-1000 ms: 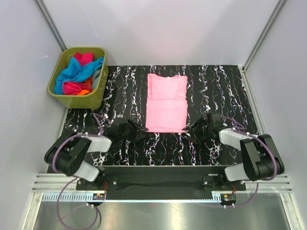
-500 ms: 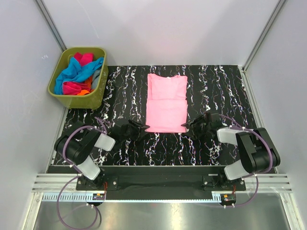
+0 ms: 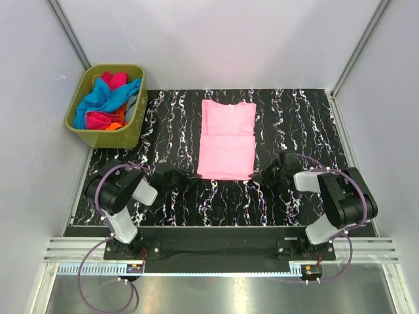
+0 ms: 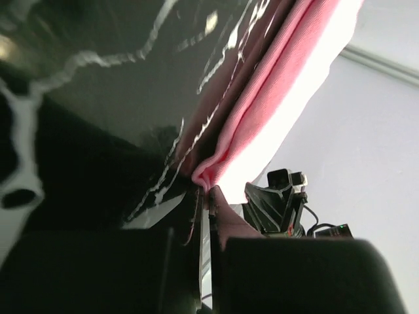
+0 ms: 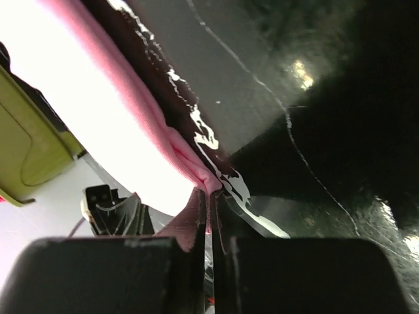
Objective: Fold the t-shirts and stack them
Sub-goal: Fold the tshirt
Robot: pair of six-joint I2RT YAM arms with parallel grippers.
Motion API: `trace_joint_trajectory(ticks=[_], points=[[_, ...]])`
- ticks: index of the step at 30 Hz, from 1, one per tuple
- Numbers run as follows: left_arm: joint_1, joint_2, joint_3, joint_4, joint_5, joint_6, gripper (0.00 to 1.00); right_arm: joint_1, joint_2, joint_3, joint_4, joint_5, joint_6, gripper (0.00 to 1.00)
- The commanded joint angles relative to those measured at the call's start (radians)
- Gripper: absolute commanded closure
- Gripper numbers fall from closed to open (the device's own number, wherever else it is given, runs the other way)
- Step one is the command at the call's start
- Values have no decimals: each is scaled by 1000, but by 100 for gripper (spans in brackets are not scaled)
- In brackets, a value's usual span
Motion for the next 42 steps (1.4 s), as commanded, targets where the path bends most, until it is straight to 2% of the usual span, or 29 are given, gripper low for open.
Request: trace_joint_trajectory(ticks=[1,4,6,8,10,11,12,14,15,16,22,27,29,35,39,42], points=[[20,12,-47,138,18,24,100,8,-20,6,-64,28,-113,100],[10,-69,-58,49,36,73,100,8,-153,-47,-120,5,-124,100],[3,-178,-81,-38,32,118,100,9,-210,-69,-160,-17,-129,100],[-16,-286,-106,-69,35,130,100,14,-287,-87,-257,-39,-138,100],[-39,-420,-153,-176,38,144,100,31,-366,-109,-345,-58,-159,100],[-51,-421,-153,-177,38,152,100,40,-397,-110,-346,-61,-159,100],[-60,-536,-164,-272,32,162,100,48,-423,-107,-413,-64,-181,100],[-92,-664,-164,-400,15,191,100,72,-509,-101,-480,-64,-198,100],[-102,-789,-161,-540,-14,207,100,77,-543,-103,-542,-64,-201,100],[-118,-863,-164,-604,-27,210,100,78,-604,-110,-576,-64,-201,100],[-148,-1320,-228,-977,-30,123,100,111,-831,-147,-786,-103,-152,100],[-174,-1565,-238,-1242,-21,72,100,147,-971,-113,-973,-113,-115,100],[-174,-1640,-236,-1293,-10,60,100,148,-1008,-75,-1027,-116,-126,100],[-175,-1652,-149,-1401,-1,98,100,151,-1054,-9,-1140,-136,-127,100],[-175,-1519,-60,-1404,-8,217,100,151,-1019,52,-1136,-115,-151,100],[-175,-1418,41,-1416,-42,320,100,151,-924,149,-1125,-109,-187,100]])
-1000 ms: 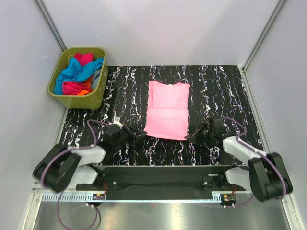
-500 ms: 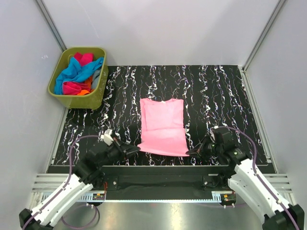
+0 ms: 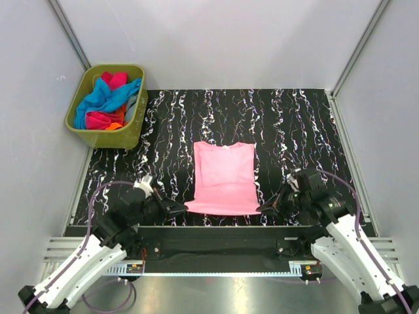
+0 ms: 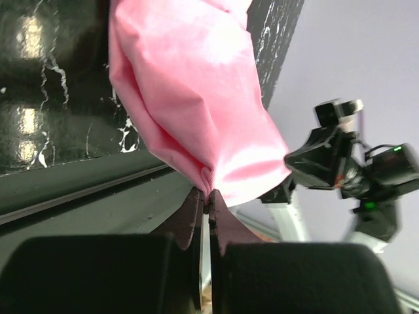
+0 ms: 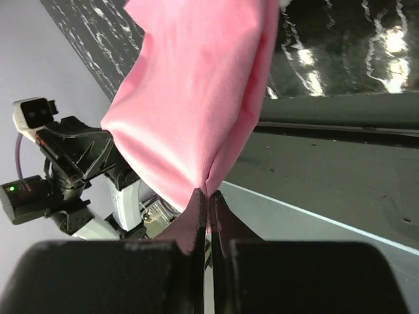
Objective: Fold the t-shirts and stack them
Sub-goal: Fold the tshirt
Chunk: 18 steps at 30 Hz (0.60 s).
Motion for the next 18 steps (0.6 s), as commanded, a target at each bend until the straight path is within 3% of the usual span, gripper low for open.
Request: trace_joint_trajectory(ticks=[1,8,14,18], points=[[9,133,145,-39,-94,168,100,1,89,117,-37,55,-60,100],[51,507,470,-6,-131,443,100,-11,356,284,34,37,-140,100],[237,792,656,56,-18,615,100,-173,589,436,69,-90,-244,100],[320,975,747,119,67,649,100,-256,770,539,77,-152,-318,100]])
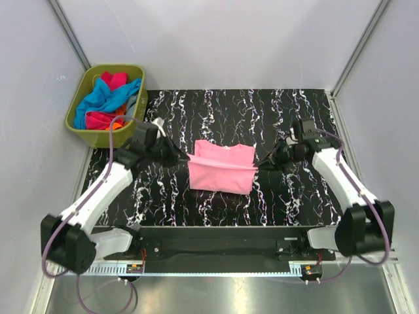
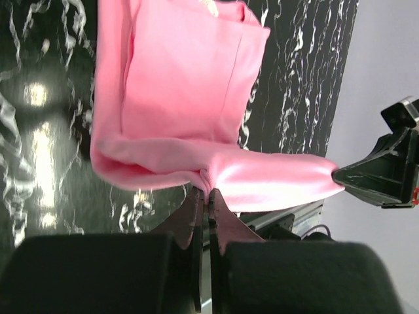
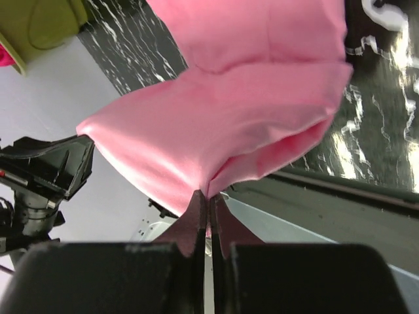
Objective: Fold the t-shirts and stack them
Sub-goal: Fold the tshirt
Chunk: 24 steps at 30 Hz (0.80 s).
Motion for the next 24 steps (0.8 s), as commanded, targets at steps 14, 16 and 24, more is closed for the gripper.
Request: trace_joint_trajectory(ticks=[14,16,24], points=[[140,599,435,121,152,182,100,-142,535,391,49,-164,-211,100],[150,635,472,119,162,187,100,-149,586,416,51,-167,-214,100],[175,868,628,106,220,247,79,-165,800,582,61,-167,-234,82]])
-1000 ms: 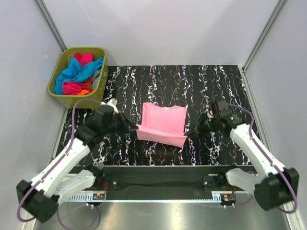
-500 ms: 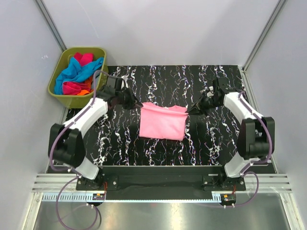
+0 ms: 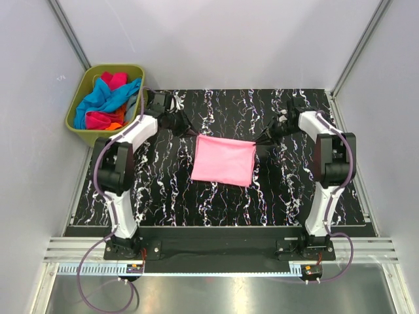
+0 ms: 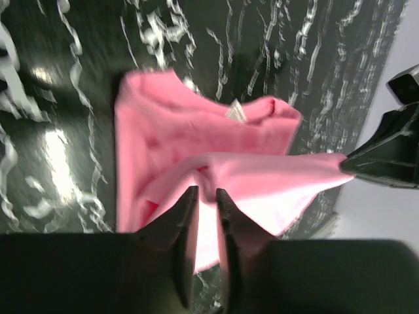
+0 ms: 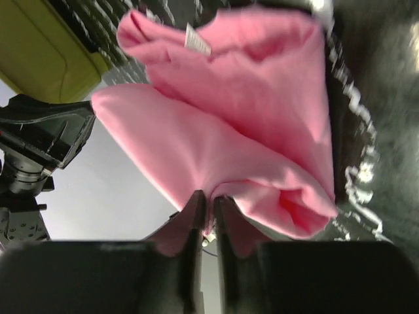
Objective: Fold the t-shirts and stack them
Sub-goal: Fold the tshirt
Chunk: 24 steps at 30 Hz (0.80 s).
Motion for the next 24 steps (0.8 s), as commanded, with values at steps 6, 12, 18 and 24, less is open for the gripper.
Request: trace_joint_trajectory(ticks=[6,12,18,24], points=[[32,297,439,-111,-8,246,65,-118,254,355,8,46,-97,50],[32,136,399,-120,-83,308,59,-137,233,487,-135,103,-274,41],[15,127,289,-103,79,404,53,-112,102,228,-35,72,-362,33],[-20,179,255,-97,63,443,48,-60,65,125,63,109,-353,33]])
